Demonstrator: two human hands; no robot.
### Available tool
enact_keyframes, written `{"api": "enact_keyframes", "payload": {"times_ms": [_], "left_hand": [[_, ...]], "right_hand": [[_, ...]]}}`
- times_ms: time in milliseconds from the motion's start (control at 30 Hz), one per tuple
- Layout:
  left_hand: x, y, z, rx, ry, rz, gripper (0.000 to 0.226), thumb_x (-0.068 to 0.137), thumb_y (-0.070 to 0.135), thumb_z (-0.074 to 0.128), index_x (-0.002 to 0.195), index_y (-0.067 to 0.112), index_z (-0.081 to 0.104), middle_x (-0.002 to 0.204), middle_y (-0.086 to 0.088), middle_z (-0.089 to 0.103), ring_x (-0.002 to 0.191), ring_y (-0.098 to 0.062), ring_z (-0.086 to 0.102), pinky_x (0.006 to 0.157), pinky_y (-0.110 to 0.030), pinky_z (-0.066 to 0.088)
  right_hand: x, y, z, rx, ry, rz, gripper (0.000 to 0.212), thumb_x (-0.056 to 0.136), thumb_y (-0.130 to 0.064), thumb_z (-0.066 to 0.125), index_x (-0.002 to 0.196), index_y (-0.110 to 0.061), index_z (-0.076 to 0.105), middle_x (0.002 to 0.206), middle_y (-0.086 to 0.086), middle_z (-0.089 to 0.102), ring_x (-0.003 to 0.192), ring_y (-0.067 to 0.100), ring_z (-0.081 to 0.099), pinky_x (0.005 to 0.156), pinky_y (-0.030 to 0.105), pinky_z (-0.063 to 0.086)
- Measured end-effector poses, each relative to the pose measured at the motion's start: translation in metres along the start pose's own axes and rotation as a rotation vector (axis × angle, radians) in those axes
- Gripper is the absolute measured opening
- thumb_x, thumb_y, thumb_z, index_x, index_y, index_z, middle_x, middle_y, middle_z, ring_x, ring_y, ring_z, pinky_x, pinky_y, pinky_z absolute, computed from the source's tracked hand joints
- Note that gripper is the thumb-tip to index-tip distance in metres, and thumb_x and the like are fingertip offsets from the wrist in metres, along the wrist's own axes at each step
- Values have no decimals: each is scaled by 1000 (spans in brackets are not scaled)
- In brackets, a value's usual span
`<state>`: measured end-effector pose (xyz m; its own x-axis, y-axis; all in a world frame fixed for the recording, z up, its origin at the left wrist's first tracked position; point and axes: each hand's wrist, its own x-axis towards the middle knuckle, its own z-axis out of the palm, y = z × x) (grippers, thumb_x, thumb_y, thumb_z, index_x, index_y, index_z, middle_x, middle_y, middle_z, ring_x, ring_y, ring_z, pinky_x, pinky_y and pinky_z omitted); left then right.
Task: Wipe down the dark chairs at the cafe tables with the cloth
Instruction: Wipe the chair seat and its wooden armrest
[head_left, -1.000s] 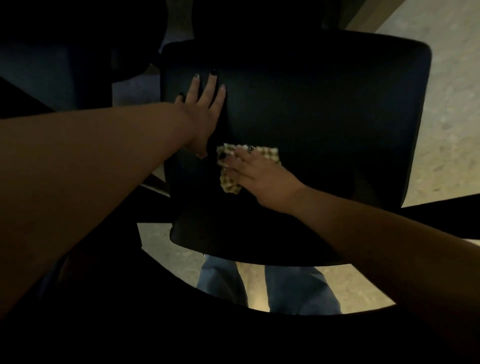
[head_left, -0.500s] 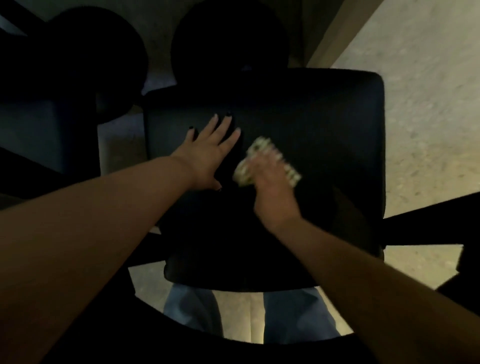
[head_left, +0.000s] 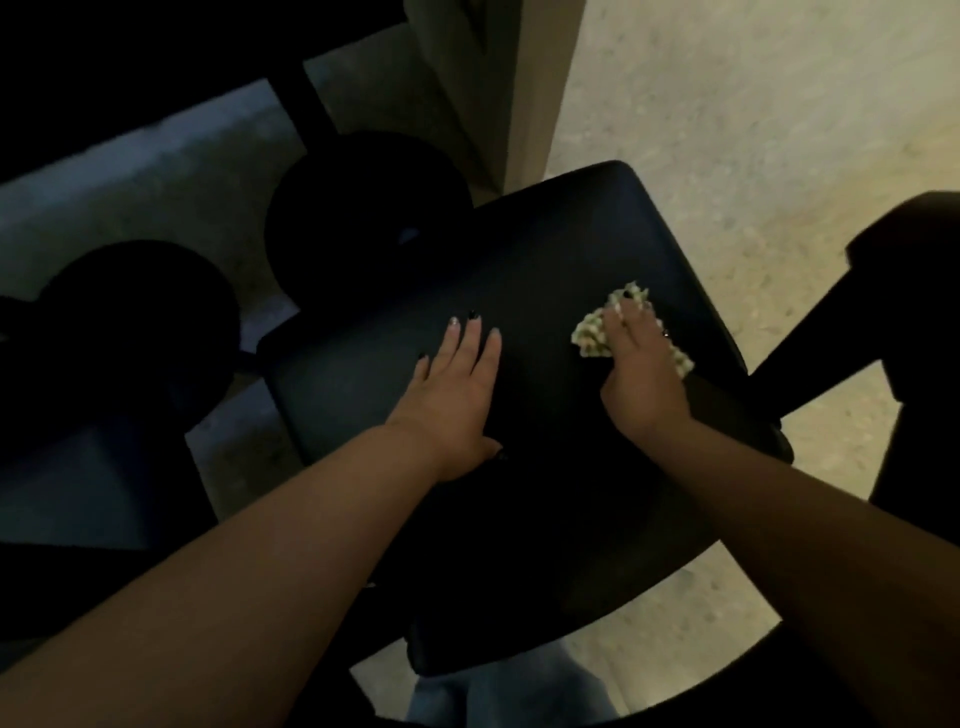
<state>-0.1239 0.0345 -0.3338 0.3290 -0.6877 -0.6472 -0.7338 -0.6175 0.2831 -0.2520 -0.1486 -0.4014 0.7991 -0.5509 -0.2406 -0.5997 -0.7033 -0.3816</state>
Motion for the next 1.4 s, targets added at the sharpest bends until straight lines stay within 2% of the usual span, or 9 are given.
{"api": "enact_keyframes", "payload": {"times_ms": [100,267,467,600,700,833,967,1200,1400], "left_hand": [[14,11,1,12,-34,-4,116,83,37,73,152,17,-18,159,-3,-27,146,-21,-25,119,-42,1],[40,28,-3,115,-52,14,114,83,38,73,153,16,-14,161,-5,-22,147,-23,-21,119,-44,4],[63,39,-2,243,-129,64,114,81,37,75,154,24,-11,161,-5,-20,148,-26,-18,118,-52,11],[71,46,0,366,-245,65,114,80,40,74,150,40,-16,156,-6,-33,143,-33,-30,113,-65,13],[72,47,3,397,-306,38,119,78,42,76,146,46,-21,150,-4,-44,138,-36,-38,109,-72,15],[69,42,7,392,-287,65,123,77,36,79,146,46,-23,146,-4,-49,136,-37,-41,108,-72,18],[68,38,10,401,-251,103,124,78,37,78,146,45,-25,147,-6,-48,137,-39,-39,107,-72,20],[67,21,17,363,-168,210,122,76,42,78,148,43,-20,151,-6,-42,139,-38,-35,106,-71,21],[61,8,19,336,-131,279,113,81,45,73,153,34,-13,156,-6,-34,142,-35,-30,111,-67,15]], "right_hand": [[20,9,-6,20,33,50,74,83,5,50,150,-7,21,159,13,7,147,29,2,119,37,6],[48,29,-20,71,55,234,74,87,0,48,152,-12,15,160,8,4,147,27,1,119,38,8],[28,38,-3,80,172,309,77,84,2,49,152,-13,16,160,7,6,147,27,3,119,36,3],[2,41,8,120,272,426,75,83,5,49,151,-12,23,160,7,12,147,26,6,120,37,5],[-16,42,11,148,296,545,77,82,5,49,151,-16,21,160,4,12,147,24,6,120,39,7],[-40,40,16,205,342,775,80,84,6,47,153,-17,14,160,0,9,147,23,2,120,41,8],[-61,36,20,261,386,948,81,83,9,45,153,-14,12,160,6,5,147,25,-2,120,40,8],[-82,28,19,392,400,1216,72,89,1,48,152,-9,15,159,11,11,146,28,11,118,36,14],[-121,-47,53,563,335,1524,73,92,-8,51,152,-8,9,158,14,12,143,32,18,117,41,20]]}}
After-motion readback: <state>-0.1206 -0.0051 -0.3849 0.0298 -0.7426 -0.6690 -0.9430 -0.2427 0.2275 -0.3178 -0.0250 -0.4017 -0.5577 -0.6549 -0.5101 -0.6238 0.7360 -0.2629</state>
